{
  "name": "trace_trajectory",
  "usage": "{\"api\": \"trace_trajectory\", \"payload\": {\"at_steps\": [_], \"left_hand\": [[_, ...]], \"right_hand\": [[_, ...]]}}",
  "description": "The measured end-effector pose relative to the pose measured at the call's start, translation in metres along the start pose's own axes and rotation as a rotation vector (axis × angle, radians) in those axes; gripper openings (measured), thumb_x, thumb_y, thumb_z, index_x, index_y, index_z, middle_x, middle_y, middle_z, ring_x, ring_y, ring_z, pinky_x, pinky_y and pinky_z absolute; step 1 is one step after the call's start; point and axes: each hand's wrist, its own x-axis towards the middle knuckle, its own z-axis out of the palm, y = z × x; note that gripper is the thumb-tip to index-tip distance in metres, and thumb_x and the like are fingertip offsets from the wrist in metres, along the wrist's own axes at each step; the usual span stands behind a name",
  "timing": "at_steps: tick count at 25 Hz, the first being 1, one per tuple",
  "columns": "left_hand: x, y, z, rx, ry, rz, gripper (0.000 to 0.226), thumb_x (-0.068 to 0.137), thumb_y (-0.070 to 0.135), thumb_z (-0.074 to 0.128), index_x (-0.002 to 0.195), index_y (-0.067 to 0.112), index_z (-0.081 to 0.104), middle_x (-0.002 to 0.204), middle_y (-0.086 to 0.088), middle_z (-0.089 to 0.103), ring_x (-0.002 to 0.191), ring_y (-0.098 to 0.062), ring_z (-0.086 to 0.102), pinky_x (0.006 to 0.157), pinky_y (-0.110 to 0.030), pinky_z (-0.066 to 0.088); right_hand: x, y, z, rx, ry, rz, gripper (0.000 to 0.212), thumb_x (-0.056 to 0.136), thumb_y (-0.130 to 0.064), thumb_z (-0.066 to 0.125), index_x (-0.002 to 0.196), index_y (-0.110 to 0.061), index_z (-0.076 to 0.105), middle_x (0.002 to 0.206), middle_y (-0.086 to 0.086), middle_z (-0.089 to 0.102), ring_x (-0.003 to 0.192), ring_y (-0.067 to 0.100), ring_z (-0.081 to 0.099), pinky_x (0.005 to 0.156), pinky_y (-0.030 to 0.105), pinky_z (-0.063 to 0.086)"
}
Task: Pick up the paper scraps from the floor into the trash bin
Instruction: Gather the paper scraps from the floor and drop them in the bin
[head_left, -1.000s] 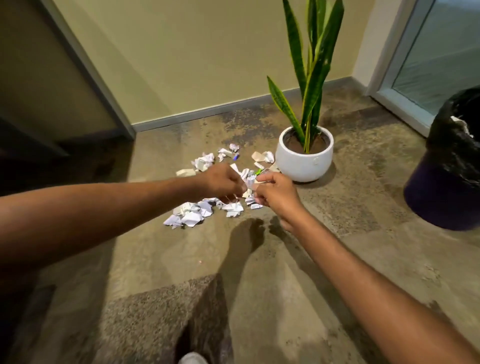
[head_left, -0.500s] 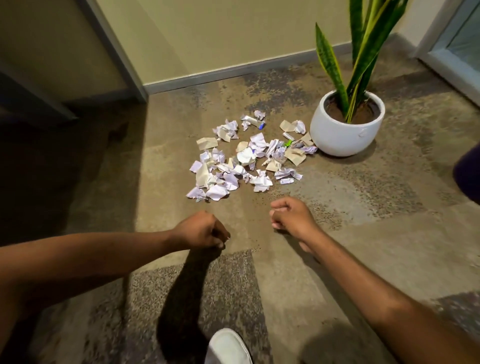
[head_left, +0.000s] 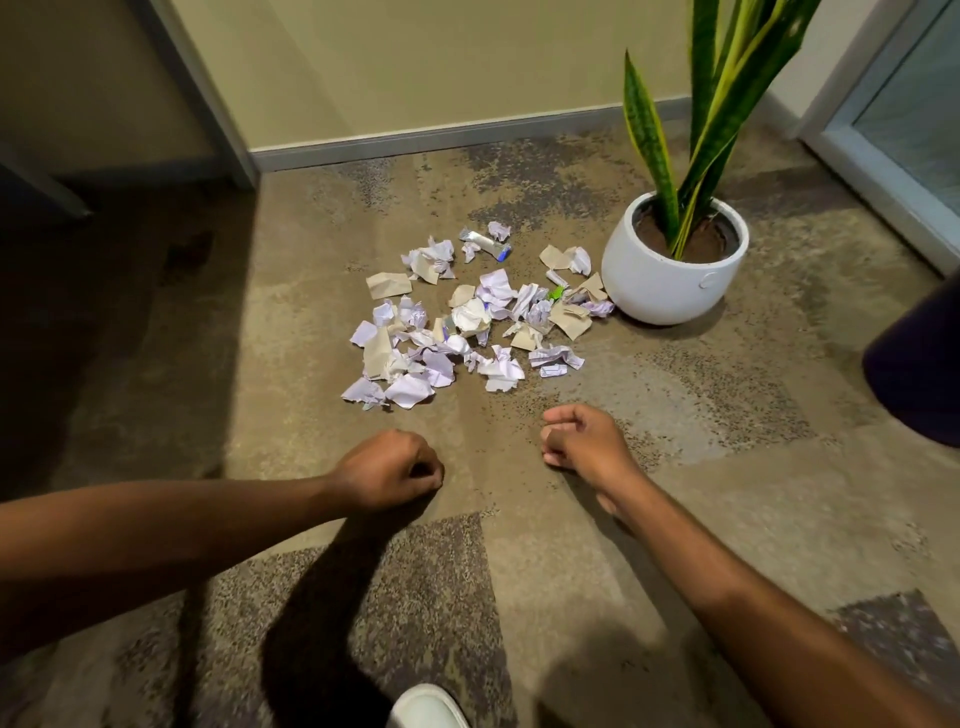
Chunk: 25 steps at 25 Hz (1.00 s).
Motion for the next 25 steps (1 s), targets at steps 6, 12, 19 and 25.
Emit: {"api": "trace_trajectory", "payload": {"at_steps": [6,12,19,25], "left_hand": [[0.066,0.032,-0.03,-0.071,0.21,-0.049,0.008,0.096,0.031,0.073,0.098,0.024,0.078,0.105,0.007,0.068,0.092,-0.012,0.066,0.077,-0.035,0.057],[0.13,0.042,-0.028,-0.029,0.227,-0.109,0.008,0.092,0.022,0.076,0.084,0.019,0.075,0.124,-0.005,0.066,0.115,-0.024,0.067,0.082,-0.039,0.057],[0.163,0.021,-0.027,-0.164,0.332,-0.152,0.014,0.089,0.008,0.076,0.078,0.017,0.074,0.085,0.001,0.072,0.078,-0.013,0.066,0.071,-0.03,0.052],[0.179,0.015,-0.026,-0.411,0.455,-0.283,0.014,0.078,0.004,0.075,0.071,0.015,0.074,0.072,0.006,0.074,0.066,-0.005,0.065,0.058,-0.018,0.044]], "right_hand": [[0.029,-0.025,-0.018,-0.344,0.134,-0.165,0.072,0.074,-0.018,0.098,0.136,-0.024,0.061,0.136,-0.001,0.058,0.125,0.022,0.06,0.103,0.042,0.057],[0.076,-0.056,-0.019,-0.906,0.084,-0.179,0.135,0.061,-0.039,0.104,0.168,-0.021,0.023,0.171,0.007,0.029,0.157,0.033,0.023,0.123,0.051,0.033],[0.122,-0.081,0.011,-0.951,-0.024,-0.229,0.139,0.058,-0.028,0.105,0.167,-0.034,0.019,0.163,0.009,0.024,0.154,0.036,0.028,0.117,0.058,0.043],[0.13,-0.084,0.04,-0.867,-0.079,-0.271,0.097,0.068,-0.016,0.097,0.152,-0.026,0.05,0.146,0.01,0.04,0.132,0.035,0.052,0.1,0.047,0.055]]}}
